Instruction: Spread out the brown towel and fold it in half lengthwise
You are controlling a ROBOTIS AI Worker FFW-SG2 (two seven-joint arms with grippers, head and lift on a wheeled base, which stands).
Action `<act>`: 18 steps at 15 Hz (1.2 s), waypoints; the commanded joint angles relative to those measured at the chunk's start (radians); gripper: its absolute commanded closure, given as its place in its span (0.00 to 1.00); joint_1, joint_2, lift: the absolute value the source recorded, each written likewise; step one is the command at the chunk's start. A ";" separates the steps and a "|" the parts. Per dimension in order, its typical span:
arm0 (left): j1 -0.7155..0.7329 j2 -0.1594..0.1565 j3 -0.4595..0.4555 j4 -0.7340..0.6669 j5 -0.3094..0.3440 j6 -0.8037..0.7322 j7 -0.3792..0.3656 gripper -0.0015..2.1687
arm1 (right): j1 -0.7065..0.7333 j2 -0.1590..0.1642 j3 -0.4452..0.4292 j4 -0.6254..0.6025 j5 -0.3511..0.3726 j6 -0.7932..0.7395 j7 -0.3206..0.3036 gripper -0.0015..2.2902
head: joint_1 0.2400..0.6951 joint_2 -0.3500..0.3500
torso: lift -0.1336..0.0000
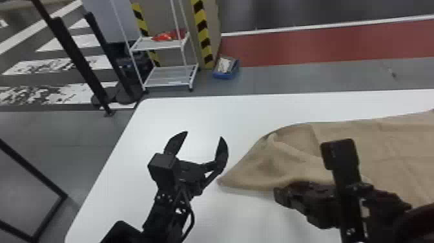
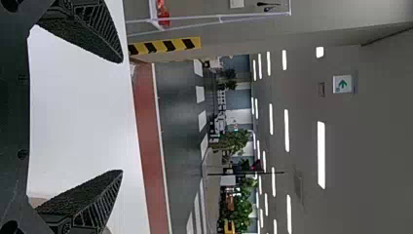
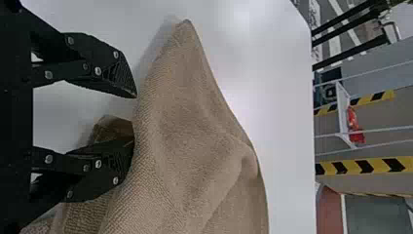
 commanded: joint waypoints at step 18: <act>0.061 0.008 -0.002 -0.084 0.020 0.034 0.008 0.04 | 0.166 -0.136 -0.492 0.015 -0.043 -0.490 0.063 0.04 | 1.00 0.50 | 0.04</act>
